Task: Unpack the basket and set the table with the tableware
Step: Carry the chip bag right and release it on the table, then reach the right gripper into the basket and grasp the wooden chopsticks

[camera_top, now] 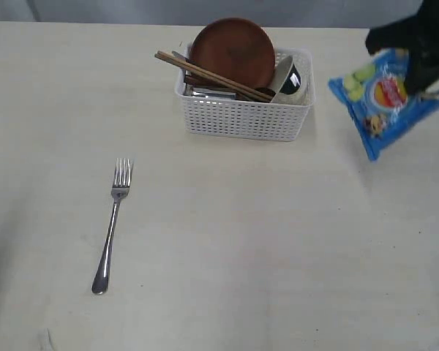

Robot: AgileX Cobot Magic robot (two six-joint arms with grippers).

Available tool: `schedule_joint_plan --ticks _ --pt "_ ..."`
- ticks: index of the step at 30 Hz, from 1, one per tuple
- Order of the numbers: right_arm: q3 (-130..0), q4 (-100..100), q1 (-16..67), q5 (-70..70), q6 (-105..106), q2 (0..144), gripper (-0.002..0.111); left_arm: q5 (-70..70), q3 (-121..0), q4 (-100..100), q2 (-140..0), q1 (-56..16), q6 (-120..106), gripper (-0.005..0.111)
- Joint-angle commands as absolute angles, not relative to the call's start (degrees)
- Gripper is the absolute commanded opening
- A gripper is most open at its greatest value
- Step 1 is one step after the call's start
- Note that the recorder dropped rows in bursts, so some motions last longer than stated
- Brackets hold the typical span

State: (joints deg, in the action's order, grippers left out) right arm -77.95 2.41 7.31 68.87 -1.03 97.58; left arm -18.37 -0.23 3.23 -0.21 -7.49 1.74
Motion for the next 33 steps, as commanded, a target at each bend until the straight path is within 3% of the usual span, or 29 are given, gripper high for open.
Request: schedule_joint_plan --ticks 1,5,11,13,19,26,33 --pt "-68.07 0.72 4.85 60.18 1.31 97.64 0.0 -18.35 0.0 3.08 0.0 -7.41 1.77 0.0" --pt "-63.65 -5.23 4.72 55.05 7.37 99.15 0.005 -18.35 0.0 3.08 0.0 -7.41 1.77 0.0" --pt "-64.63 -4.8 4.72 54.62 7.32 100.93 0.055 -18.35 0.0 3.08 0.0 -7.41 1.77 0.0" --pt "-66.35 -1.52 4.72 55.48 3.33 100.8 0.063 -18.35 0.0 3.08 0.0 -7.41 1.77 0.0" --pt "-74.37 -6.39 6.99 58.56 8.41 99.55 0.062 -18.35 0.0 3.08 0.0 -7.41 1.77 0.0" --pt "-84.07 -10.4 18.69 54.37 11.42 99.24 0.061 -18.35 0.0 3.08 0.0 -7.41 1.77 0.0" --pt "-101.71 -10.2 29.72 56.83 13.07 113.81 0.061 -18.35 0.0 3.08 0.0 -7.41 1.77 0.0"
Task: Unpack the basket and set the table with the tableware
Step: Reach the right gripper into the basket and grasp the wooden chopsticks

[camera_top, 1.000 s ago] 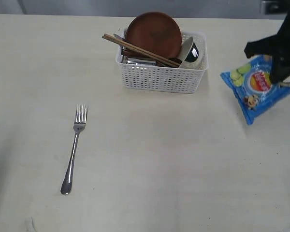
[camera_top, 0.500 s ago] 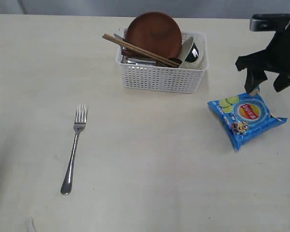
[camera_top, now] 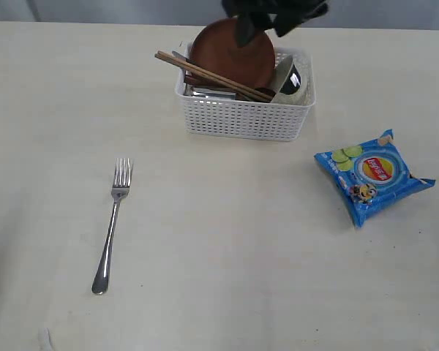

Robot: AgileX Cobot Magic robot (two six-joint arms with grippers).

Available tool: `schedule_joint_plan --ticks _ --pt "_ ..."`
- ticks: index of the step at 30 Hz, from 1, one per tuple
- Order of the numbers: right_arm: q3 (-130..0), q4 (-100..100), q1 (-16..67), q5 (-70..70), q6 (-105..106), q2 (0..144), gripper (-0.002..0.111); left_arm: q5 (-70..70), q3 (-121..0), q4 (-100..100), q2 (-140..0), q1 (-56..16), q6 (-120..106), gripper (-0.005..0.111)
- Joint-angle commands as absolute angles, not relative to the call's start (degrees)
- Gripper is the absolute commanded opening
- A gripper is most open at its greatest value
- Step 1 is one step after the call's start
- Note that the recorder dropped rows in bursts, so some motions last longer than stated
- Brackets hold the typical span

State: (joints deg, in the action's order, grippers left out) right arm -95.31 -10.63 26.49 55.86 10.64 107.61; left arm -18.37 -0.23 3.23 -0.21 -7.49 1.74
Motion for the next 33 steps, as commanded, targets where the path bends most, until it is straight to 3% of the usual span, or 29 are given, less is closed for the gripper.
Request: schedule_joint_plan --ticks 1,8,29,33 --pt "-104.79 -9.17 31.35 56.83 13.46 116.69 0.061 -18.35 0.0 3.08 0.0 -7.41 1.77 0.0" --pt "-113.0 2.91 36.43 56.86 13.27 126.99 0.061 -18.35 0.0 3.08 0.0 -7.41 1.77 0.0" --pt "-113.22 11.65 36.95 48.39 12.23 133.15 0.061 -18.35 0.0 3.08 0.0 -7.41 1.77 0.0" --pt "-113.22 11.92 36.95 48.79 12.23 134.18 0.052 -18.35 0.0 3.08 0.0 -7.41 1.77 0.0"
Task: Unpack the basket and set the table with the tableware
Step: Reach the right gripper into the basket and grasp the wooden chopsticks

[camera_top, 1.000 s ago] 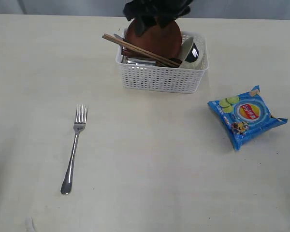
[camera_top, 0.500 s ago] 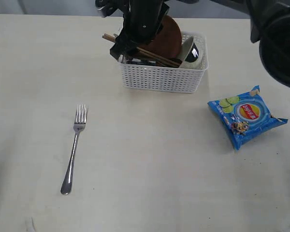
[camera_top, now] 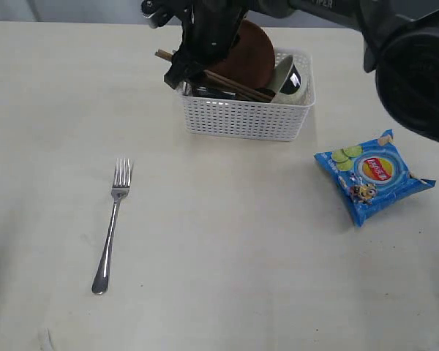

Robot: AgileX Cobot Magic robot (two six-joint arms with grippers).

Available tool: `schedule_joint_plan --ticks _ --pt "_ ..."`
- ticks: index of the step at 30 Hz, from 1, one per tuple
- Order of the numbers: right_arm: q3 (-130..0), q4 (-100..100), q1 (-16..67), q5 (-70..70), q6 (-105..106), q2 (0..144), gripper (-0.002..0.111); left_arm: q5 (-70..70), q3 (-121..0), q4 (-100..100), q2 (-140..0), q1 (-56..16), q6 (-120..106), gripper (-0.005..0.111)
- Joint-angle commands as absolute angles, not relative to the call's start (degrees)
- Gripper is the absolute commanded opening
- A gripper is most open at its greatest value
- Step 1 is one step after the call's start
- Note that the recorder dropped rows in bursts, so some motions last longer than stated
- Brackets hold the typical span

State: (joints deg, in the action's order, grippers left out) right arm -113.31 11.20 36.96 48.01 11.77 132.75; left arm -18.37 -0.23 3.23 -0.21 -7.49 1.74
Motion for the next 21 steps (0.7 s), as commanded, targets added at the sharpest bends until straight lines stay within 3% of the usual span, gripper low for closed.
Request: schedule_joint_plan --ticks 1,8,21 --pt "-113.22 11.92 36.95 49.34 12.23 134.35 0.048 -18.35 0.0 3.08 0.0 -7.41 1.77 0.0" --pt "-113.22 12.04 36.95 52.5 12.46 134.41 0.0 -18.35 0.0 3.08 0.0 -7.41 1.77 0.0" --pt "-113.22 11.42 36.95 54.24 12.46 127.05 0.0 -18.35 0.0 3.08 0.0 -7.41 1.77 0.0"
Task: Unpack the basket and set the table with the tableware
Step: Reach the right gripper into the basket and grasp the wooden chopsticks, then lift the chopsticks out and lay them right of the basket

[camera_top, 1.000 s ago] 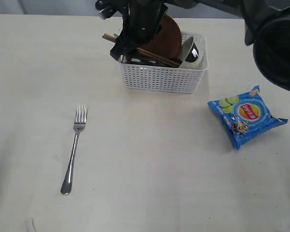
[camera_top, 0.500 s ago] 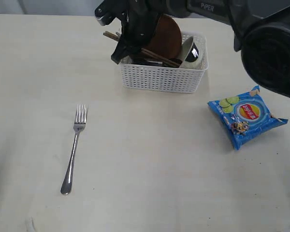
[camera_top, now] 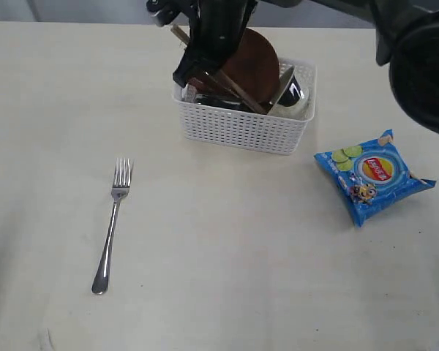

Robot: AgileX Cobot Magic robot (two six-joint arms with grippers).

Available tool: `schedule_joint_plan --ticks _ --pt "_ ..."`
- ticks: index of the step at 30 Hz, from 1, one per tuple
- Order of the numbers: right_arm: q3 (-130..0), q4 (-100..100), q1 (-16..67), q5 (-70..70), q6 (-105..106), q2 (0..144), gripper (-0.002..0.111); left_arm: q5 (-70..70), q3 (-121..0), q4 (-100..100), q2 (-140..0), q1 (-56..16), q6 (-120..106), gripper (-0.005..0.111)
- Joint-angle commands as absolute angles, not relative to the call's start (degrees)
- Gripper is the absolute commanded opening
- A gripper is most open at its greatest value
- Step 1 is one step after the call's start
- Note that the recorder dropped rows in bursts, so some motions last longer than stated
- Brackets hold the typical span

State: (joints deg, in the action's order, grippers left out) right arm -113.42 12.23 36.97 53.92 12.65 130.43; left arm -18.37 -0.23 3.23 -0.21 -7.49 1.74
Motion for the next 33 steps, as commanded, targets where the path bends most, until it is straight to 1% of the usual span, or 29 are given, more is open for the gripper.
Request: schedule_joint_plan --ticks 1,12,18,24,27,33 --pt "-113.22 11.43 36.95 54.16 12.46 126.48 0.0 -18.35 0.0 3.08 0.0 -7.41 1.77 0.0" --pt "-113.22 9.38 36.95 53.86 12.28 117.21 0.0 -18.35 0.0 3.08 0.0 -7.41 1.77 0.0" --pt "-113.22 9.27 36.36 57.49 6.26 110.87 0.0 -18.35 0.0 3.08 0.0 -7.41 1.77 0.0" --pt "-113.22 9.33 31.79 69.96 0.0 107.89 0.0 -18.35 0.0 3.08 0.0 -7.41 1.77 0.0" --pt "-112.23 8.02 28.83 69.96 -2.99 106.74 0.0 -18.35 0.0 3.08 0.0 -7.41 1.77 0.0" --pt "-99.76 2.28 23.29 69.96 -6.27 100.56 0.0 -18.35 0.0 3.08 0.0 -7.41 1.77 0.0"
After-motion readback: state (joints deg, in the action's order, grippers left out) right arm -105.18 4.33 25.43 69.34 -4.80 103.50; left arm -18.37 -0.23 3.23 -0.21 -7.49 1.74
